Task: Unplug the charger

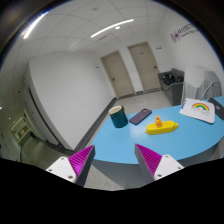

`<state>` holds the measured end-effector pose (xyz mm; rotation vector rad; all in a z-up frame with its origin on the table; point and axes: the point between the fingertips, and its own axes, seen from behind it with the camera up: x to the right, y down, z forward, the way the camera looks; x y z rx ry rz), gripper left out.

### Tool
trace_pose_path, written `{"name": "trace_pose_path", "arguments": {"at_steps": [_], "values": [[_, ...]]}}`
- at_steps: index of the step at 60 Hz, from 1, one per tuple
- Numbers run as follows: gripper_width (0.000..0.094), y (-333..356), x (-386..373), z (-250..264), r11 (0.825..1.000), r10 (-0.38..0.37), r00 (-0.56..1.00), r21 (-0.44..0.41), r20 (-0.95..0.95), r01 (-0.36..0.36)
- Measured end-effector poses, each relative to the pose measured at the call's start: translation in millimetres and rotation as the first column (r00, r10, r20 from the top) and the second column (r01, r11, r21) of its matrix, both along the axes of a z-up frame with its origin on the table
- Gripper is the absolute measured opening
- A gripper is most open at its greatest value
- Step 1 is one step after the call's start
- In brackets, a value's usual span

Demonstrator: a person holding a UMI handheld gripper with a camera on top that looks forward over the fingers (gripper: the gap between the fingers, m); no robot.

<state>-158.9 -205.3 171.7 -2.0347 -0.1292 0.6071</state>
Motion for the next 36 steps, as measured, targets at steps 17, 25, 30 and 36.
{"name": "trace_pose_path", "arguments": {"at_steps": [17,25,30,36], "values": [[0.0824,57.5,52.2,-27.6,0.994,-0.107,0.992,0.002,0.068,0.107],[0.0823,116.2,87.3,-64.2,0.980,-0.195,0.970,-0.015,0.146,0.199],[0.0790,157.0,106.1,-83.7,0.971,-0.233,0.951,0.000,0.205,0.238],[0.0756,209.1,120.2,-98.9,0.962,-0.271,0.921,0.058,0.281,0.266]]}}
